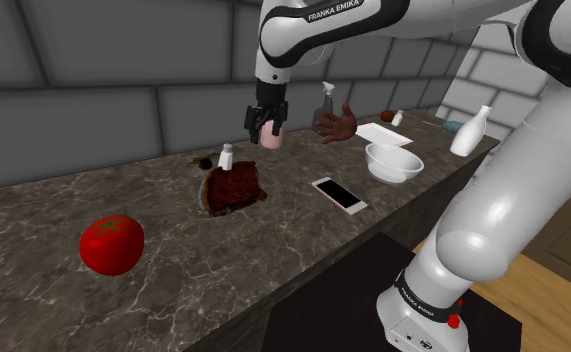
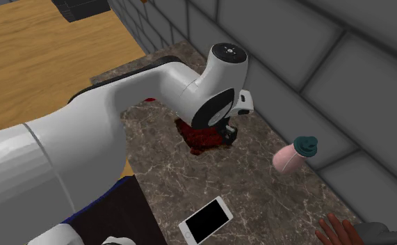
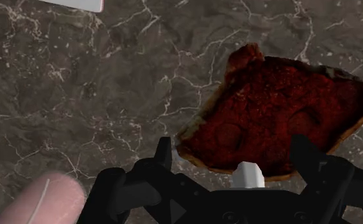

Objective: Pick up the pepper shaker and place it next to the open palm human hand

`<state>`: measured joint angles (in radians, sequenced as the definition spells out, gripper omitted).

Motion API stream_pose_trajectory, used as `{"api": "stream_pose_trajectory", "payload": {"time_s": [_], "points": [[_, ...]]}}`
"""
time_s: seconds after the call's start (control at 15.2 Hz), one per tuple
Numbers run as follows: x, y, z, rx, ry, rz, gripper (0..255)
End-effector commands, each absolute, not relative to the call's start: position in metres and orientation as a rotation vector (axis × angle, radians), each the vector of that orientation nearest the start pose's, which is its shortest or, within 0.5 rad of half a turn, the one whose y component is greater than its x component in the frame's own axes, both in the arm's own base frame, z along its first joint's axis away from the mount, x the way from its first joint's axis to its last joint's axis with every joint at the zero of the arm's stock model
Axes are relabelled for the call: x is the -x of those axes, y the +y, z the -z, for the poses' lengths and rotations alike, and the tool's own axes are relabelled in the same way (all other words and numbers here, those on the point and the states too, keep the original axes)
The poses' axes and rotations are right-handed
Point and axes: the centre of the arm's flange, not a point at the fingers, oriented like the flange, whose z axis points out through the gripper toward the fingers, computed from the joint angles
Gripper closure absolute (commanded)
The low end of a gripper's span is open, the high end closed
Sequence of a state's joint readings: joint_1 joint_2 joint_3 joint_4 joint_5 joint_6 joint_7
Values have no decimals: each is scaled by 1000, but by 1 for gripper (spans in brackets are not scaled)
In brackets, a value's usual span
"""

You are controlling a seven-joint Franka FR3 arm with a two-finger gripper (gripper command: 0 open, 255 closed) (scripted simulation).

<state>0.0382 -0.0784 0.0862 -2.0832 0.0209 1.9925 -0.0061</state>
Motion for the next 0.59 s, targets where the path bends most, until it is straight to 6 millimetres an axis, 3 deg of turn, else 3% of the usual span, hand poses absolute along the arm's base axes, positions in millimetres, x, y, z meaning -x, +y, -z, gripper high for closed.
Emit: {"api": "stream_pose_trajectory", "payload": {"time_s": [0.0,0.53], "points": [[-543,76,-450,3115,-208,-11,0],[-628,114,-411,3079,-280,24,0]]}}
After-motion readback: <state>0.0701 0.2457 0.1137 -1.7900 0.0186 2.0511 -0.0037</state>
